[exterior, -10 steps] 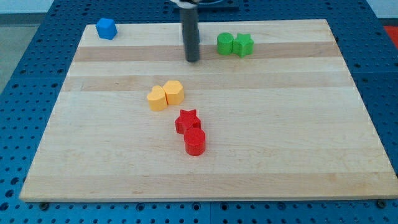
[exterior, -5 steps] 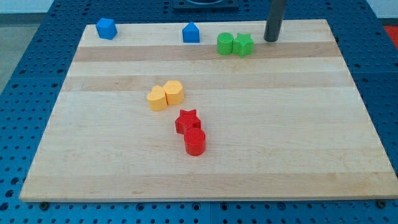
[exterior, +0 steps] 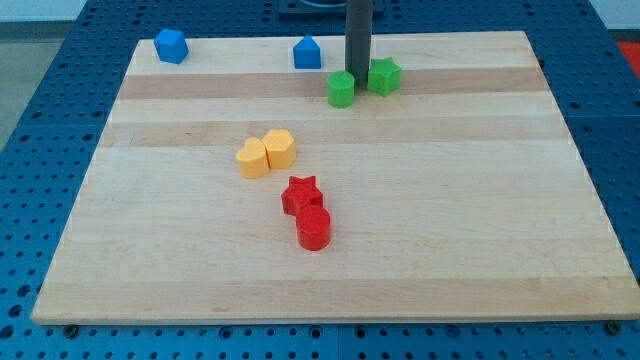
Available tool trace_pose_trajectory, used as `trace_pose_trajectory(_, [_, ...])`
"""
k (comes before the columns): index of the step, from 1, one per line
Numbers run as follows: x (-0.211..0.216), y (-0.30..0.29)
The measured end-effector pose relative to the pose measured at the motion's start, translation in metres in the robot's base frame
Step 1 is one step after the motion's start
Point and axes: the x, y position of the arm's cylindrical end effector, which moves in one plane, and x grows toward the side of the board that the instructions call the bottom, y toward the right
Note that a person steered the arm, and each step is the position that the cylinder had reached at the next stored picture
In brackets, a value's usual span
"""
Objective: Slide the green circle into to the green star
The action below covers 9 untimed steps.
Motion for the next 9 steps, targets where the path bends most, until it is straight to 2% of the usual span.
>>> trace_pose_trajectory(1, [0.005, 0.001])
trace_pose_trajectory(3, [-0.034, 0.034])
trace_pose_trajectory(4, [-0.031, 0.070])
trace_pose_trajectory(6, [0.004, 0.117])
trace_pose_trajectory(7, [-0.024, 0.138])
trace_pose_trajectory(8, [-0.032, 0.175])
trace_pose_trajectory(9, [-0.006, 0.175])
